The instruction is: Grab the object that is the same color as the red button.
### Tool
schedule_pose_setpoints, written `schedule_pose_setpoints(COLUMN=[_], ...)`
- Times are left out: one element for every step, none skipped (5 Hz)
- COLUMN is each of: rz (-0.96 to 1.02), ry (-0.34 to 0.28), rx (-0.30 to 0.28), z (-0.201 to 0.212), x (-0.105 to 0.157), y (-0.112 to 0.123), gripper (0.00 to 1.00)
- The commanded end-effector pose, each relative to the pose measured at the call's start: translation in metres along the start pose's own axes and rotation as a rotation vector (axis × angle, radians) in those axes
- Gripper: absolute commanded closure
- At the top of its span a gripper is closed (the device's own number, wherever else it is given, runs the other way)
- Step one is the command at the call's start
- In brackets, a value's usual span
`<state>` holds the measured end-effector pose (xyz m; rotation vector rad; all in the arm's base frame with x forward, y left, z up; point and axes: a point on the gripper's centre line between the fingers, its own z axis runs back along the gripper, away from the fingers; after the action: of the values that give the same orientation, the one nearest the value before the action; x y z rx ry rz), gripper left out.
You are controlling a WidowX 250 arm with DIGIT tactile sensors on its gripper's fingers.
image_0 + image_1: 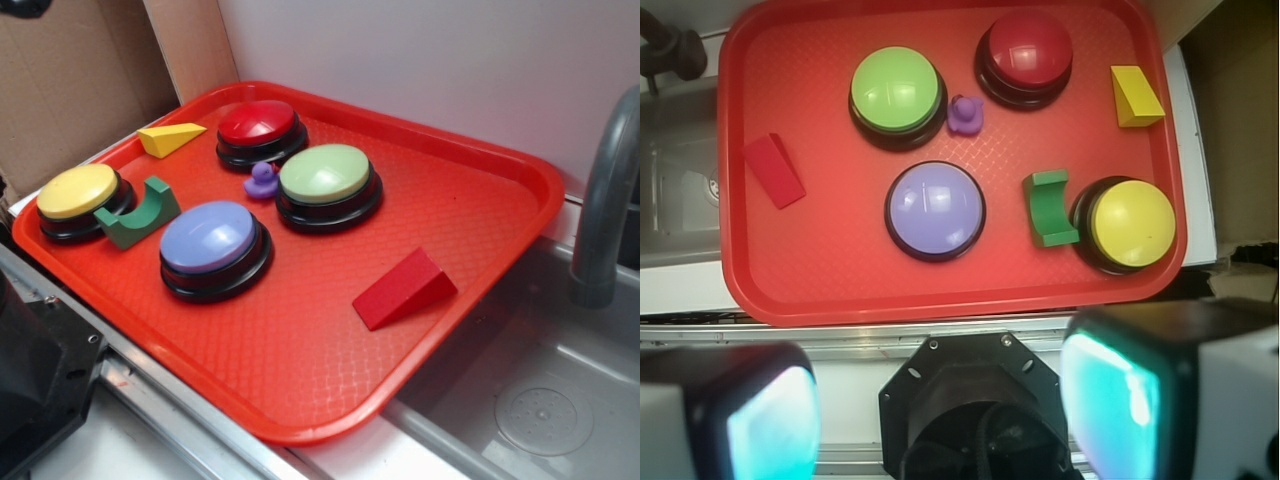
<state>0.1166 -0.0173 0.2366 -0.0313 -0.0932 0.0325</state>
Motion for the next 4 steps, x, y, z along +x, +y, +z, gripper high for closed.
schedule_pose_setpoints(rz=[0.000,-0.110,-0.250,-0.285], ry=[0.000,-0.058,-0.086,-0.110], rx=[0.000,0.054,0.059,0.101], z=[0.000,-0.016,-0.040,-0.069], x=[0.000,0.018,0.039,0.057], y=[0.000,-0.026,-0.047,-0.073], gripper=[0.00,0.00,0.00,0.00])
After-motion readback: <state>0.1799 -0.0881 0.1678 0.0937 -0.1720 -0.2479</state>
